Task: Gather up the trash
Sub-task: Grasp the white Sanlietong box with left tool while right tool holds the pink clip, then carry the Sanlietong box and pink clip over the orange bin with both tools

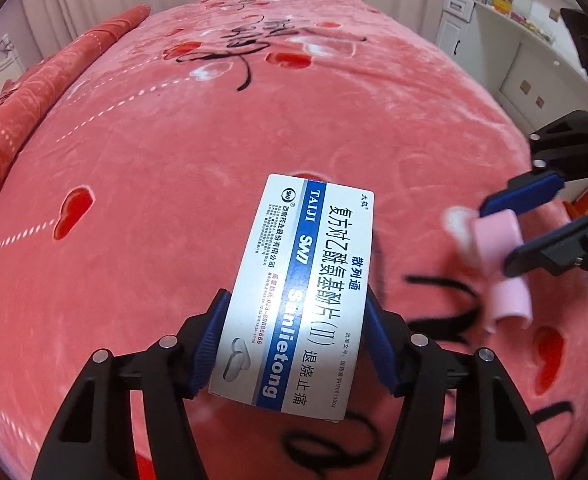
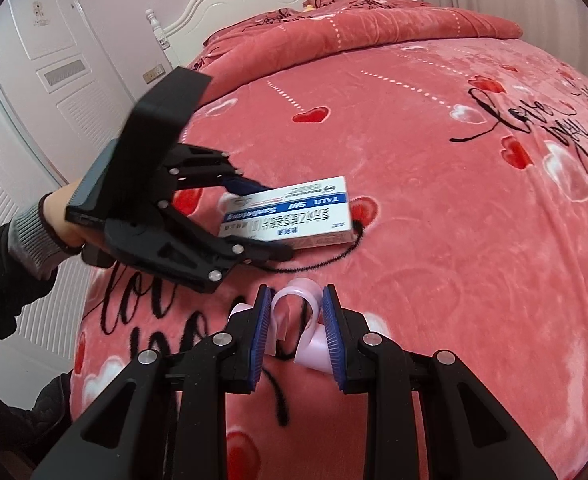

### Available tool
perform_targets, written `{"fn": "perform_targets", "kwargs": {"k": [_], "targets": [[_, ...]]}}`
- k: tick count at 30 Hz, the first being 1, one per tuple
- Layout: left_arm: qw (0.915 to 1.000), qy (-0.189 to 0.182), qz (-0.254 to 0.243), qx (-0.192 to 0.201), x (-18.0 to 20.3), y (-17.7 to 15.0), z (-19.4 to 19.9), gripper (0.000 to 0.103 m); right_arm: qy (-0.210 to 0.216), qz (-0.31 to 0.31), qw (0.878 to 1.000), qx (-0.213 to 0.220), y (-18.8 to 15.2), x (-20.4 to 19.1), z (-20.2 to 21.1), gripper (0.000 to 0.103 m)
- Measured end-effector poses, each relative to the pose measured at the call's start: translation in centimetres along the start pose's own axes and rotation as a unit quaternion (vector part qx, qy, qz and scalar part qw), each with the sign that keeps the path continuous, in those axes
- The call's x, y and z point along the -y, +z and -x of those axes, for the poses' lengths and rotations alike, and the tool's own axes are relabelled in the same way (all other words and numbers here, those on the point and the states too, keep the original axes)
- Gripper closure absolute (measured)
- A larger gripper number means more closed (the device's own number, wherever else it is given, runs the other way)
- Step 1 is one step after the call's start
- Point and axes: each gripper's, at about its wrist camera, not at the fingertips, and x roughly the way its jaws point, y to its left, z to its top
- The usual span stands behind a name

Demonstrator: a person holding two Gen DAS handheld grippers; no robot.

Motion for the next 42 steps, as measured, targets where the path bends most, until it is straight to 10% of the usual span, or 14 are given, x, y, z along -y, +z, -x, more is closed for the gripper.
{"fn": "perform_targets", "kwargs": {"k": [28, 42], "targets": [[0.9992, -0.022, 0.034, -0.008, 26.8, -8.5, 12.4, 0.039, 0.006, -0.052, 0.998, 0.035, -20.0, -8.3, 20.2, 0.076], [0.9941, -0.062, -0.089, 0.002, 40.0, -1.7, 10.2, 0.039, -0.077, -0.149, 0.980, 0.109, -30.6, -1.7, 32.6, 0.076]]}}
